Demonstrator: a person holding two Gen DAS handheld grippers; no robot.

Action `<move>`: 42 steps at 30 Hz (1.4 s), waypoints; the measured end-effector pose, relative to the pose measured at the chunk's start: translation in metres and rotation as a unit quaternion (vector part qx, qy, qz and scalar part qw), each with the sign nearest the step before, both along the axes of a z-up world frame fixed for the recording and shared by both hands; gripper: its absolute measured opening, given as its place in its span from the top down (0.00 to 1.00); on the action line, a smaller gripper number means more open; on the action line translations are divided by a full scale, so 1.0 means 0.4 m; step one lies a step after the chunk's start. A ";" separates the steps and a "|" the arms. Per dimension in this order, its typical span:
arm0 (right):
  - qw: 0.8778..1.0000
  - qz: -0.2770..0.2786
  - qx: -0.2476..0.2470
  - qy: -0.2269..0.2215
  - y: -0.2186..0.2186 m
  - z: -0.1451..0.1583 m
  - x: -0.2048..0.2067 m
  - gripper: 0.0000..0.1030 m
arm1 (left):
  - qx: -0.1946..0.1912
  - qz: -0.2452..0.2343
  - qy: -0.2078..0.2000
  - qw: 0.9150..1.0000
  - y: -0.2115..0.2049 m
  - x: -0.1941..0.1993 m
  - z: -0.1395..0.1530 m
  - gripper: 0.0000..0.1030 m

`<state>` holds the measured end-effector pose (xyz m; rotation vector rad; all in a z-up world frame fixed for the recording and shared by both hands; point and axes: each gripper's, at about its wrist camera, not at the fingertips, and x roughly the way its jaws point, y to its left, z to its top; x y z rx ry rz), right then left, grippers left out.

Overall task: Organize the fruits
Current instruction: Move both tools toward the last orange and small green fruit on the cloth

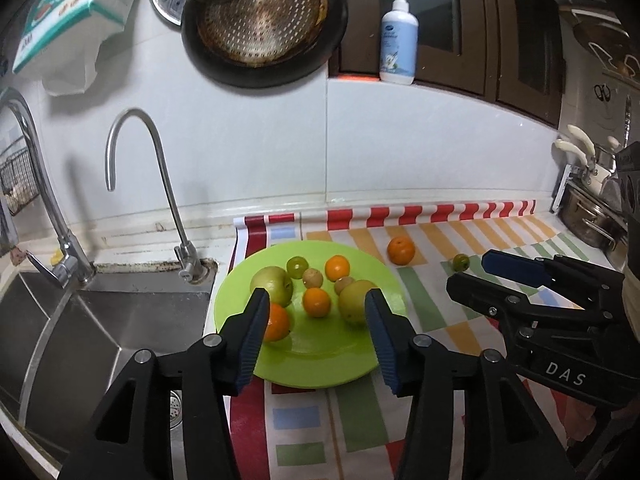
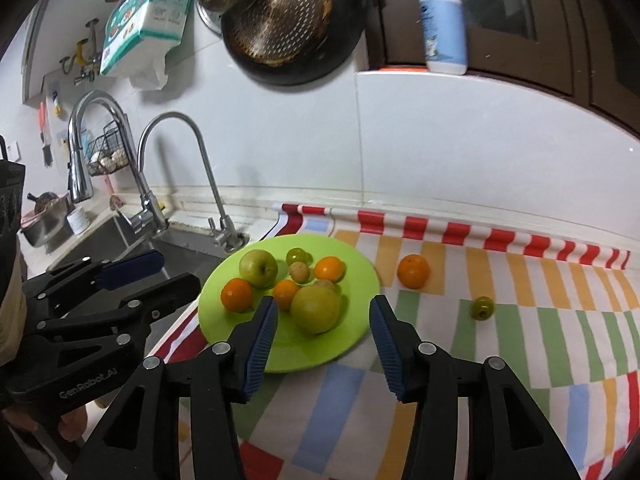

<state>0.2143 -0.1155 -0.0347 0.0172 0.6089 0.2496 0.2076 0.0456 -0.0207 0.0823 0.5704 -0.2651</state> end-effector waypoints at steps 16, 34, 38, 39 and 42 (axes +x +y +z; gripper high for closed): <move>0.999 -0.042 -0.002 -0.023 -0.099 0.046 -0.094 0.53 | -0.004 -0.016 -0.031 0.999 -0.085 -0.077 0.059 0.42; 0.996 -0.071 -0.016 -0.043 -0.238 0.080 -0.091 0.53 | -0.008 -0.023 -0.047 0.999 -0.234 -0.028 0.093 0.37; 0.996 -0.077 -0.006 -0.035 -0.273 0.069 -0.051 0.53 | -0.007 -0.020 -0.038 0.999 -0.263 0.021 0.081 0.37; 0.996 -0.078 -0.001 -0.032 -0.281 0.064 -0.039 0.53 | -0.010 -0.019 -0.035 0.999 -0.269 0.036 0.076 0.37; 0.996 -0.086 0.006 -0.025 -0.307 0.046 -0.005 0.53 | -0.012 -0.016 -0.025 0.999 -0.287 0.074 0.056 0.37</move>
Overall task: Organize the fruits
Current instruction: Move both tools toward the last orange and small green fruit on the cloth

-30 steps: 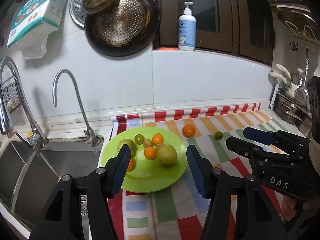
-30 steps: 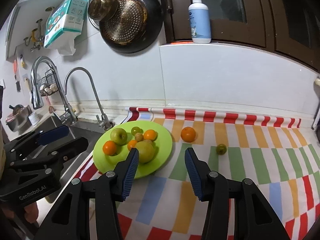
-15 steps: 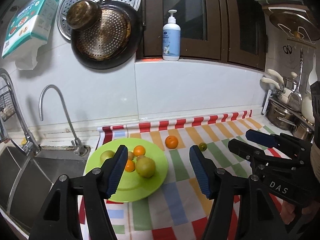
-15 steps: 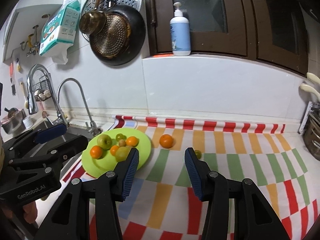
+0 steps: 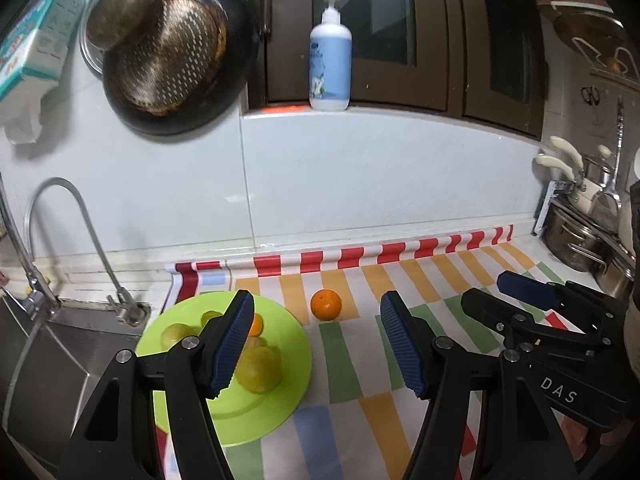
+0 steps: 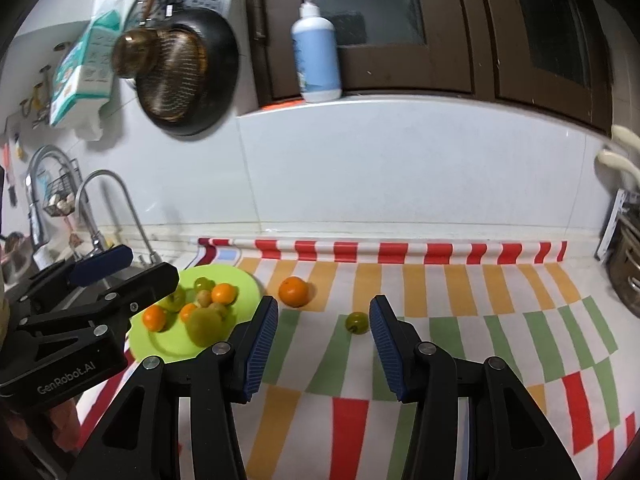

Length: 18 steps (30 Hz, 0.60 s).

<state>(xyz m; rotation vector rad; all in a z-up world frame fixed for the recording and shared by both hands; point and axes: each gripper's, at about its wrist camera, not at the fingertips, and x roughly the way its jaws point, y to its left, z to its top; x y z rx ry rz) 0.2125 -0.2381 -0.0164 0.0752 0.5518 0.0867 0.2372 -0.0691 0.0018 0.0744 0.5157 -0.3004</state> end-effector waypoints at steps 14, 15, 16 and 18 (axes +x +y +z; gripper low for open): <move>0.998 -0.010 0.022 0.059 -0.056 -0.139 0.157 0.53 | 0.034 -0.012 0.051 0.998 -0.082 0.173 -0.141 0.37; 0.998 -0.011 0.022 0.063 -0.055 -0.149 0.168 0.53 | 0.033 -0.015 0.056 0.998 -0.085 0.185 -0.152 0.37; 0.997 -0.012 0.022 0.069 -0.057 -0.162 0.181 0.53 | 0.031 -0.017 0.061 0.998 -0.088 0.199 -0.162 0.37; 0.996 -0.010 0.027 0.079 -0.061 -0.180 0.201 0.53 | 0.026 -0.017 0.070 0.997 -0.093 0.221 -0.176 0.37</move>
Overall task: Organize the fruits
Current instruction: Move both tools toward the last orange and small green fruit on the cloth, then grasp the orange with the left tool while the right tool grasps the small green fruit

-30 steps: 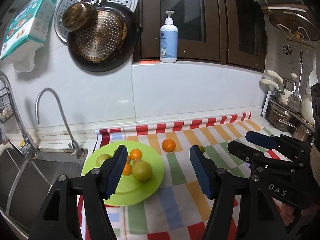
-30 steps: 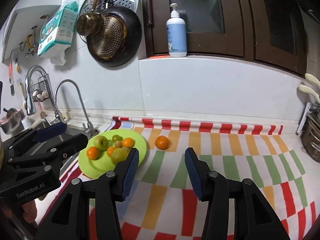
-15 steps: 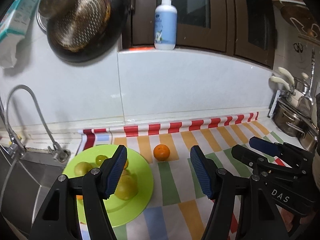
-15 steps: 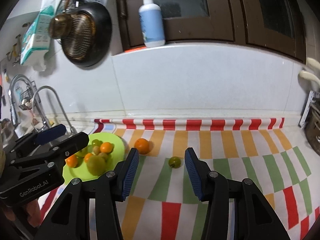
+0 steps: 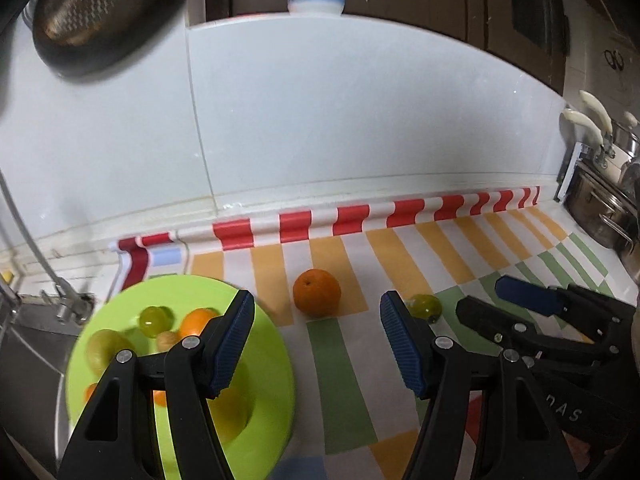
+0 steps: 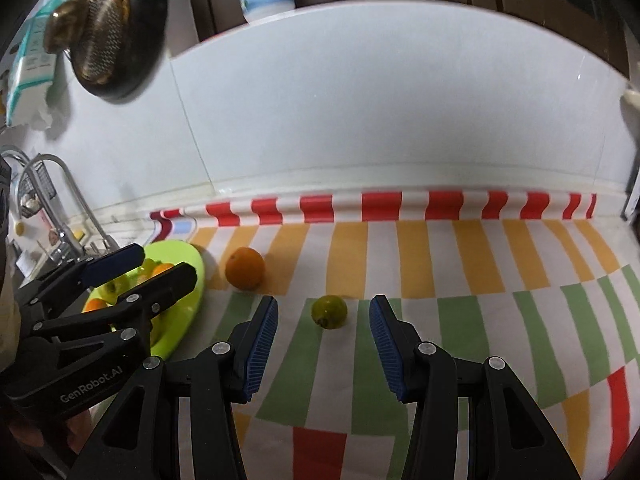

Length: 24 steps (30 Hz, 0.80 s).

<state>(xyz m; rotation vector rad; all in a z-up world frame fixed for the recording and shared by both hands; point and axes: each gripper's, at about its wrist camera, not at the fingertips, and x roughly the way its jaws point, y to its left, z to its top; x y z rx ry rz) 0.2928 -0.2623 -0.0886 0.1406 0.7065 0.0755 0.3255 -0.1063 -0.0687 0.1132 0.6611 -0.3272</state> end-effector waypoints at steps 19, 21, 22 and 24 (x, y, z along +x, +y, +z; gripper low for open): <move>0.998 -0.004 0.017 0.064 0.000 -0.108 0.122 0.56 | 0.051 0.000 0.051 0.997 -0.068 0.161 -0.107 0.48; 0.997 -0.004 0.017 0.070 0.000 -0.117 0.129 0.58 | 0.056 -0.001 0.056 0.997 -0.074 0.168 -0.114 0.52; 0.997 -0.003 0.018 0.072 0.003 -0.121 0.135 0.60 | 0.057 -0.003 0.060 0.997 -0.076 0.171 -0.118 0.55; 0.997 0.000 0.018 0.077 0.005 -0.130 0.142 0.62 | 0.052 -0.002 0.067 0.996 -0.077 0.178 -0.122 0.59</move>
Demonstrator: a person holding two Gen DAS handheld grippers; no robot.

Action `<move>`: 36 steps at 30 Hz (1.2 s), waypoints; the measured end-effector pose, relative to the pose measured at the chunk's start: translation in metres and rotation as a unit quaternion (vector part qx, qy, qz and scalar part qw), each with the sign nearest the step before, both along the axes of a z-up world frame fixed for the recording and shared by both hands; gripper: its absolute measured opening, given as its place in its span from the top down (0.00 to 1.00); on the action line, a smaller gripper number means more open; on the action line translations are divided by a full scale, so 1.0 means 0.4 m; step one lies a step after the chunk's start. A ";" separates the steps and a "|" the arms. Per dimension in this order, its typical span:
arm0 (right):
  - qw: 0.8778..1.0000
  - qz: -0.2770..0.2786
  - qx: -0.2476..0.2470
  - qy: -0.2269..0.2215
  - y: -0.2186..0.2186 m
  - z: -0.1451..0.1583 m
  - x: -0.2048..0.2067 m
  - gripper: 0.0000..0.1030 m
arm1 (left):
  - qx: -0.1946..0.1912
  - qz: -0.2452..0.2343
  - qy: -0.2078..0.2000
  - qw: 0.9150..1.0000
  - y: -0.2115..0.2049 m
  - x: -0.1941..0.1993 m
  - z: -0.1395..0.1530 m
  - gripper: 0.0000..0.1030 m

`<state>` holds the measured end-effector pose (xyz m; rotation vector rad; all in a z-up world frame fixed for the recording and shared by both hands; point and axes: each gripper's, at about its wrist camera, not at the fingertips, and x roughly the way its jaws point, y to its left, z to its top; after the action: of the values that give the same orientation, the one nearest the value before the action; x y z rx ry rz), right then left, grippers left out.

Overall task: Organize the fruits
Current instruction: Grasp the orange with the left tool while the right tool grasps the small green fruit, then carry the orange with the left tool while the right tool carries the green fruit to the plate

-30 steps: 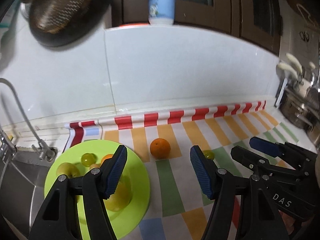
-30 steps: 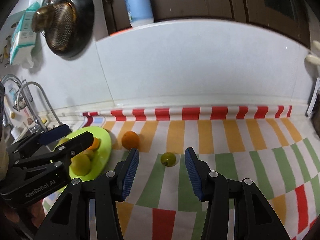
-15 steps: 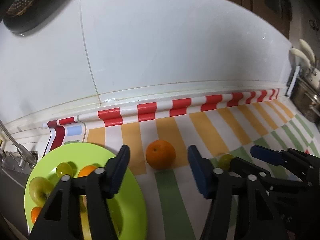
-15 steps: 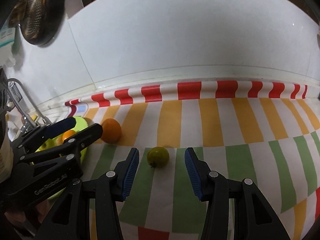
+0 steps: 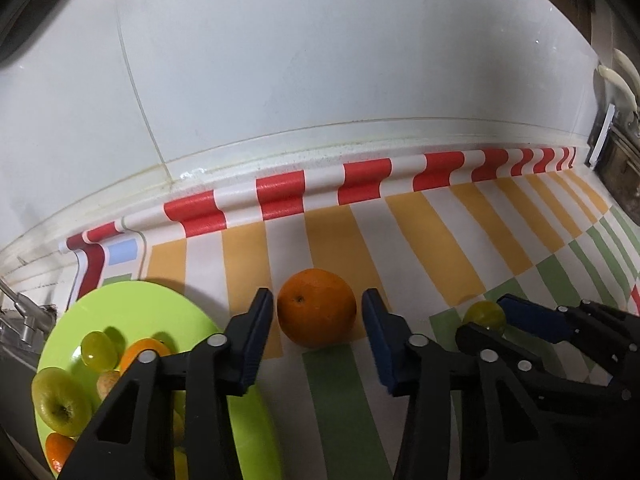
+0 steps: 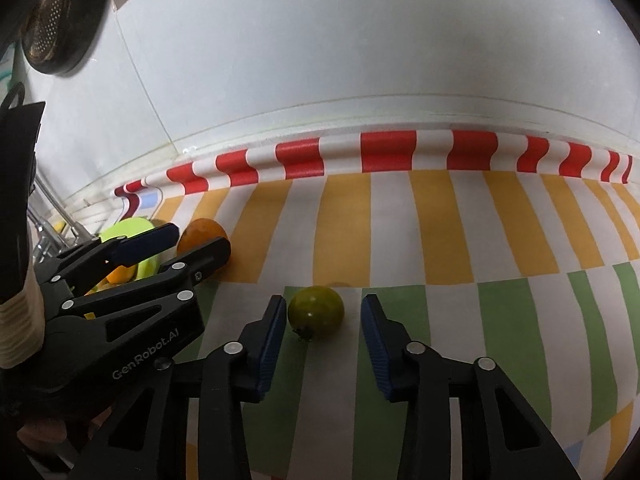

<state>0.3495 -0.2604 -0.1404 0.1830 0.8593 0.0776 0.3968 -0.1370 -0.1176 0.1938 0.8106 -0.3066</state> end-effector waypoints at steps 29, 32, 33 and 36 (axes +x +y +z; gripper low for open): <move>0.997 0.012 -0.015 -0.079 0.018 0.184 -0.158 0.71 | -0.042 -0.017 -0.057 0.997 0.087 -0.242 0.180 0.60; 0.996 0.017 -0.016 -0.088 0.030 0.209 -0.196 0.71 | -0.045 -0.017 -0.062 0.997 0.098 -0.276 0.197 0.60; 0.996 0.019 -0.017 -0.091 0.033 0.217 -0.209 0.71 | -0.046 -0.016 -0.063 0.997 0.104 -0.292 0.203 0.60; 0.995 0.026 -0.019 -0.098 0.050 0.235 -0.240 0.71 | -0.049 -0.014 -0.066 0.997 0.124 -0.333 0.217 0.60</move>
<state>0.2533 -0.2403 -0.0466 0.1160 0.6694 0.1257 0.2636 -0.0873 -0.0307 0.1323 0.6608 -0.3551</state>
